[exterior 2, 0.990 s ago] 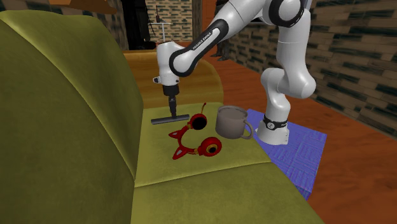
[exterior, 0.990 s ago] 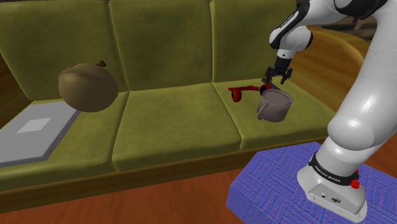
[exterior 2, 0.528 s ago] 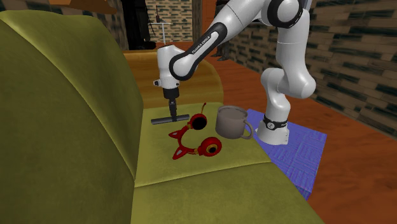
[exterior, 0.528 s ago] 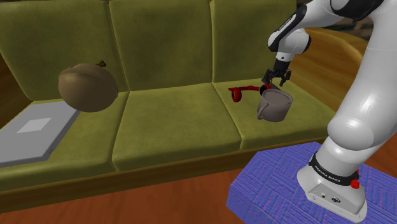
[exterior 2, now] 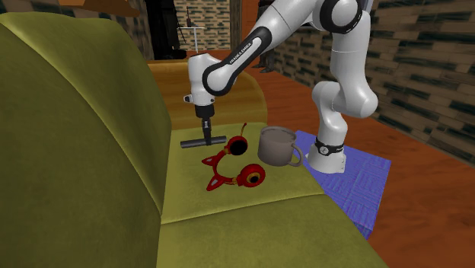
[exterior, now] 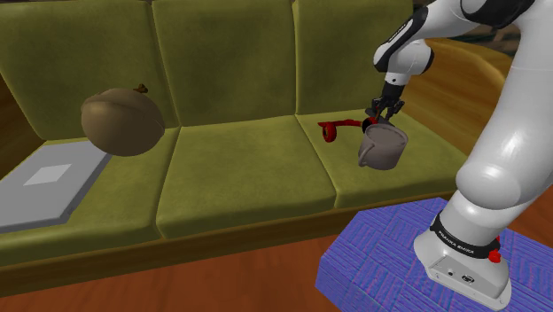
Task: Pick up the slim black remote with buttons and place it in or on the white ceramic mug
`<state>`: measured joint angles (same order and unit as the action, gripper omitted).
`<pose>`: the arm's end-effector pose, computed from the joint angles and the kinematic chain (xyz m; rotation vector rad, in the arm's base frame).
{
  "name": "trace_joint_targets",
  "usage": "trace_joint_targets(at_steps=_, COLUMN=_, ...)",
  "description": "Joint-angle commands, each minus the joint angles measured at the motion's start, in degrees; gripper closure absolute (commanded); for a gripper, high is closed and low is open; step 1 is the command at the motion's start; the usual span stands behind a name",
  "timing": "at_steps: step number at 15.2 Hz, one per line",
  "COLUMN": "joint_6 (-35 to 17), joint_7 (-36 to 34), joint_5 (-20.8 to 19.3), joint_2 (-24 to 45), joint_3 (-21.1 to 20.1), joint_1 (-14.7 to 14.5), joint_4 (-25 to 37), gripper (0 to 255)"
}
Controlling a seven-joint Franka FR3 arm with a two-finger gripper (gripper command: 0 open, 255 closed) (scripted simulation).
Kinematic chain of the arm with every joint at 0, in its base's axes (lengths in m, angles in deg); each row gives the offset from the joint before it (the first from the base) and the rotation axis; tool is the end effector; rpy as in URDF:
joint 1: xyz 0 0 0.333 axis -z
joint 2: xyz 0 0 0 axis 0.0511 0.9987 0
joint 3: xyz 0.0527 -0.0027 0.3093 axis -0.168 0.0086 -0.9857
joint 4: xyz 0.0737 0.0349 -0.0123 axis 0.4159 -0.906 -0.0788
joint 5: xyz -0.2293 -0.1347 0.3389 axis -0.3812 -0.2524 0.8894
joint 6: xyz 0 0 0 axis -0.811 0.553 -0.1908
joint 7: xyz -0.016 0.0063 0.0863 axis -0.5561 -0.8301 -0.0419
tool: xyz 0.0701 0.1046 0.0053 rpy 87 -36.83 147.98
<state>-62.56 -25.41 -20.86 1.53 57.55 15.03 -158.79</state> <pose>0.3980 -0.4235 0.2688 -2.8655 1.0327 -0.0058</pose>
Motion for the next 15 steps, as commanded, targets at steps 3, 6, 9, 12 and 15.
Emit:
trace_joint_targets(at_steps=3, joint_6=0.23, joint_7=-0.08, joint_5=0.05, joint_2=0.12, joint_3=-0.18, joint_1=-0.13, joint_4=0.13, gripper=255)
trace_joint_targets(at_steps=6, joint_6=1.36, joint_7=-0.6, joint_5=-0.81, joint_2=-0.98, joint_3=0.13, joint_1=-0.26, joint_4=0.37, gripper=255)
trace_joint_targets(at_steps=9, joint_6=3.33, joint_7=-1.58, joint_5=-2.06, joint_2=-2.52, joint_3=0.44, joint_1=-0.5, joint_4=1.1, gripper=255)
trace_joint_targets(at_steps=12, joint_6=5.34, joint_7=-2.49, joint_5=-3.2, joint_2=-3.95, joint_3=0.66, joint_1=-0.7, joint_4=1.96, gripper=255)
trace_joint_targets(at_steps=15, joint_6=7.39, joint_7=-3.33, joint_5=-4.23, joint_2=-5.29, joint_3=0.82, joint_1=-0.85, joint_4=2.94, gripper=255)
